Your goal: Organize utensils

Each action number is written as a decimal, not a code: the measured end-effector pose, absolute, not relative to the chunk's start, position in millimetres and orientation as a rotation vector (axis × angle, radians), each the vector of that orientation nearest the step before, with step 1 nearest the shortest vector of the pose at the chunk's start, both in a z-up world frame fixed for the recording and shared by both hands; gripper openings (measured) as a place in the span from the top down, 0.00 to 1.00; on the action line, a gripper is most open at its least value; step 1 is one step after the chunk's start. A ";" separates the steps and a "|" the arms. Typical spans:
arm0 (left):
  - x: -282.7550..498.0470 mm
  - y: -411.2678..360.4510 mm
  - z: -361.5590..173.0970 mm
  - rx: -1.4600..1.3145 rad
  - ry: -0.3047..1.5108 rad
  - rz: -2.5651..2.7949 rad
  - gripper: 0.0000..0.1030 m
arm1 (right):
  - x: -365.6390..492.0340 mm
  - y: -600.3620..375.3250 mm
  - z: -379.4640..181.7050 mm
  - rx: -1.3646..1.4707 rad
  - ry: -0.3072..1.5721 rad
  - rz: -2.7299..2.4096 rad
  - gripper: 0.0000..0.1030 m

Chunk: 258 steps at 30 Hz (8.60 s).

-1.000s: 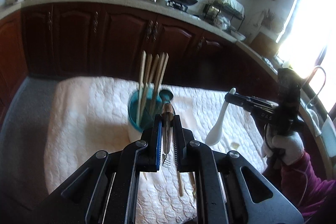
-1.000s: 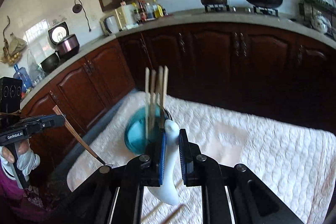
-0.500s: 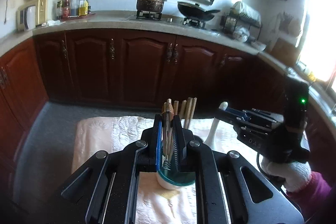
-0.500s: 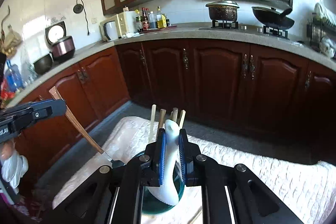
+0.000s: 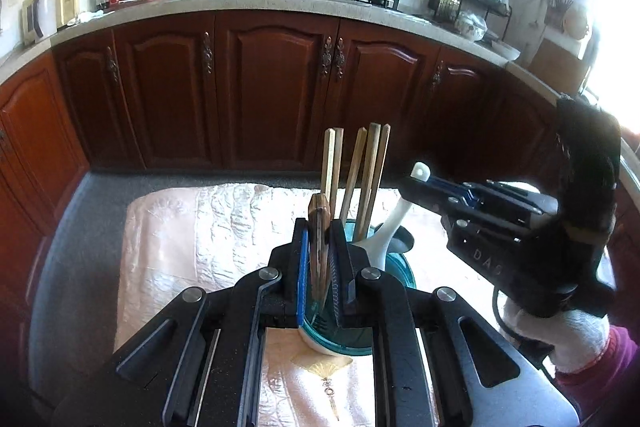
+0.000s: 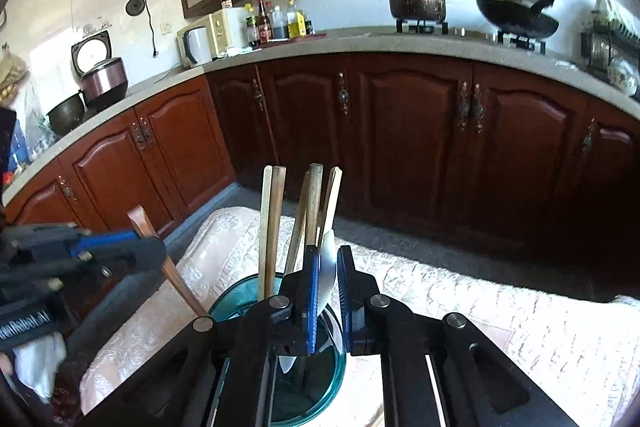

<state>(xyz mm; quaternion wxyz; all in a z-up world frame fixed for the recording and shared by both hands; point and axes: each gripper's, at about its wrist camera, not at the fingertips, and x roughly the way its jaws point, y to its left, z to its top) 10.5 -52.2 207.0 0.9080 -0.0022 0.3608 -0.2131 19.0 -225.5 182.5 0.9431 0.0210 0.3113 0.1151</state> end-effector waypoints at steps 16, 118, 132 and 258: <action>1.0 -59.4 193.1 -0.037 0.767 -0.446 0.88 | 2.0 -231.1 168.7 0.080 0.698 0.295 0.75; -66.5 -187.9 39.7 0.200 1.125 -0.724 0.96 | -130.1 -354.9 34.4 0.324 1.055 0.149 0.92; -95.4 -96.5 128.0 -0.009 0.954 -0.710 0.96 | -150.4 -320.5 101.2 0.253 0.920 0.236 0.94; -79.2 -43.0 169.7 0.041 0.677 -0.175 0.54 | -90.4 -210.6 172.1 0.106 0.729 0.165 0.57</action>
